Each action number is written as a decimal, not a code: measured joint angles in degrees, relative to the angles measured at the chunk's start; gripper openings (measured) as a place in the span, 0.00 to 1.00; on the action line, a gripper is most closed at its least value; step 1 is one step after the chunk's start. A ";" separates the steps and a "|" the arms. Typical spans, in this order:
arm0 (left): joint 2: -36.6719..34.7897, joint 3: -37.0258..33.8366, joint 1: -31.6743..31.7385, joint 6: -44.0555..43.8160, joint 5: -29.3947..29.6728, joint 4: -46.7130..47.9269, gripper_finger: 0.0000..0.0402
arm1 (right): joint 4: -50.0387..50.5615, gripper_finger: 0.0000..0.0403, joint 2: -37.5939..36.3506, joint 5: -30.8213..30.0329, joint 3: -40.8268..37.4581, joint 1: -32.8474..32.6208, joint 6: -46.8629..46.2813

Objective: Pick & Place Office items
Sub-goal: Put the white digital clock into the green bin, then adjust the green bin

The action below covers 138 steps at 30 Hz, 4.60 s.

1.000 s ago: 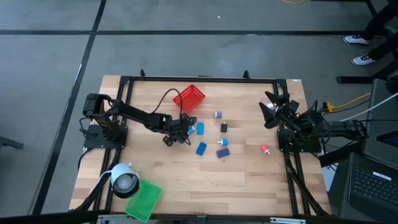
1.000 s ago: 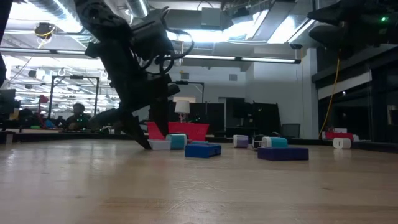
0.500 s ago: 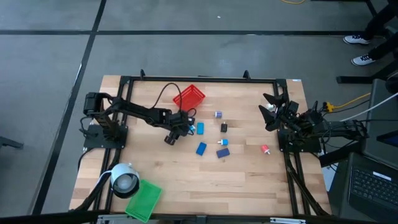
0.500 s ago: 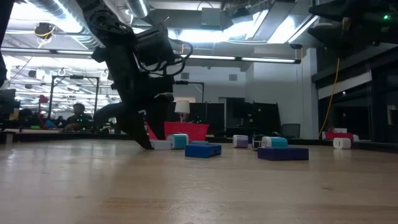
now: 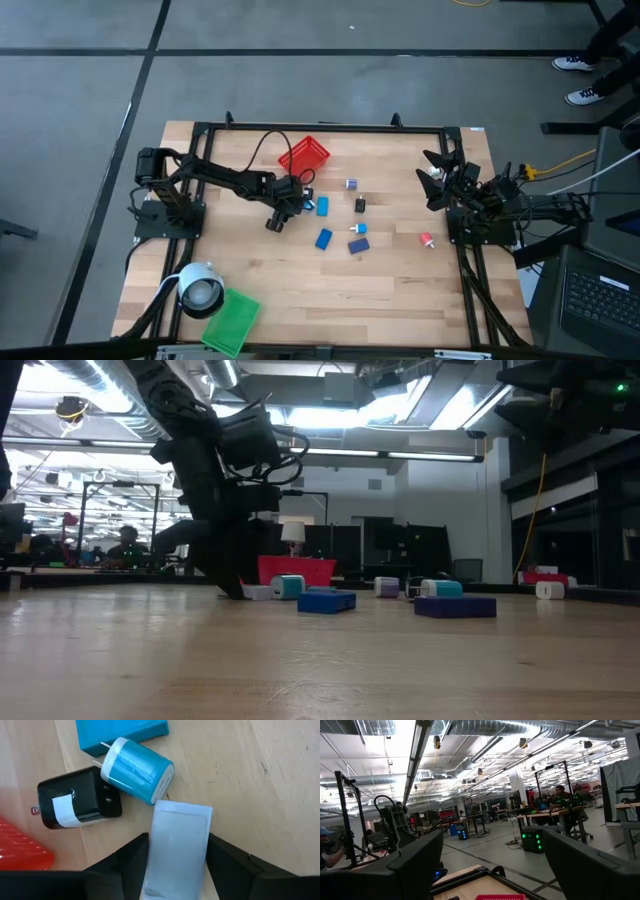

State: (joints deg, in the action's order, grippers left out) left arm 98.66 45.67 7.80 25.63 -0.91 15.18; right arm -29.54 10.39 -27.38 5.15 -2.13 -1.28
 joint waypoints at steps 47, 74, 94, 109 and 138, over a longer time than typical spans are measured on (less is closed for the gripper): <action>-17.39 0.15 -30.72 -33.10 -19.78 6.87 0.38 | 0.15 0.86 0.00 -0.04 0.00 0.01 -0.83; -17.47 24.95 -51.97 -66.49 14.95 34.66 0.38 | -0.04 0.86 0.00 -0.04 -0.02 0.02 2.07; -5.17 27.23 -56.94 -86.92 -0.37 38.80 0.38 | -2.43 0.86 -0.02 -0.16 -0.02 0.02 5.20; -5.19 27.17 -56.69 -88.14 -3.76 30.84 0.38 | -2.62 0.86 -0.02 -0.22 -0.01 0.01 4.90; -5.28 27.47 -57.89 -101.79 -6.80 34.50 0.53 | -2.58 0.86 -0.02 0.00 0.00 0.02 4.40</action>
State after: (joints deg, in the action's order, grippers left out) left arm 93.38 73.14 -50.09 -76.16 -7.70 49.68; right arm -32.12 10.37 -27.38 5.15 -2.11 3.12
